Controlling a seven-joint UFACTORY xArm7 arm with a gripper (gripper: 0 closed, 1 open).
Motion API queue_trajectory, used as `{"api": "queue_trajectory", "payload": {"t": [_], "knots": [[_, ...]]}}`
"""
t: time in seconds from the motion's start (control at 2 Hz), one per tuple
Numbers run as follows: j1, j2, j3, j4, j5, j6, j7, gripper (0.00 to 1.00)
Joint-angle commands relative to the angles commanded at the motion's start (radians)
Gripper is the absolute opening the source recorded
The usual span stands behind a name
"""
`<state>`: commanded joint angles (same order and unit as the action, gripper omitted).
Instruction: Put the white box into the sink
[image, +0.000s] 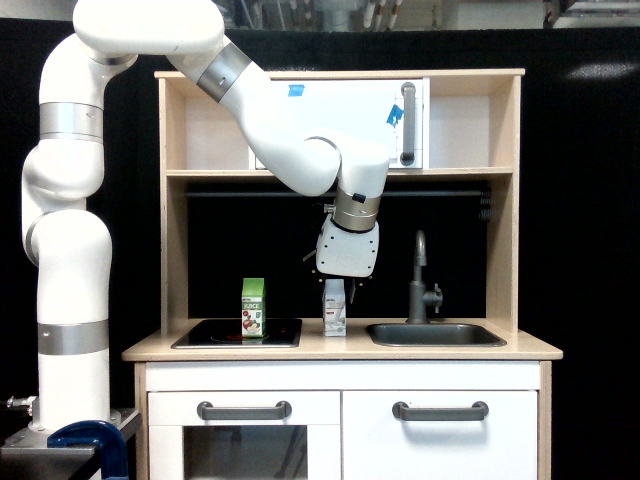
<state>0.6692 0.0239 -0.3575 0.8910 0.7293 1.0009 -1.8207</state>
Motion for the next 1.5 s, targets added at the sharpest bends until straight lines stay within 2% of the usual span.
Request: {"api": "queue_trajectory", "payload": {"t": [0.5, 1.0, 1.5], "knots": [[-0.013, 0.007, 0.022, 0.002, 0.007, -0.008, 0.001, 0.00], [-0.264, 0.392, 0.071, 0.570, 0.003, 0.268, -0.030, 0.00], [-0.295, 0.425, 0.101, 0.627, -0.005, 0.283, -0.014, 1.00]]}}
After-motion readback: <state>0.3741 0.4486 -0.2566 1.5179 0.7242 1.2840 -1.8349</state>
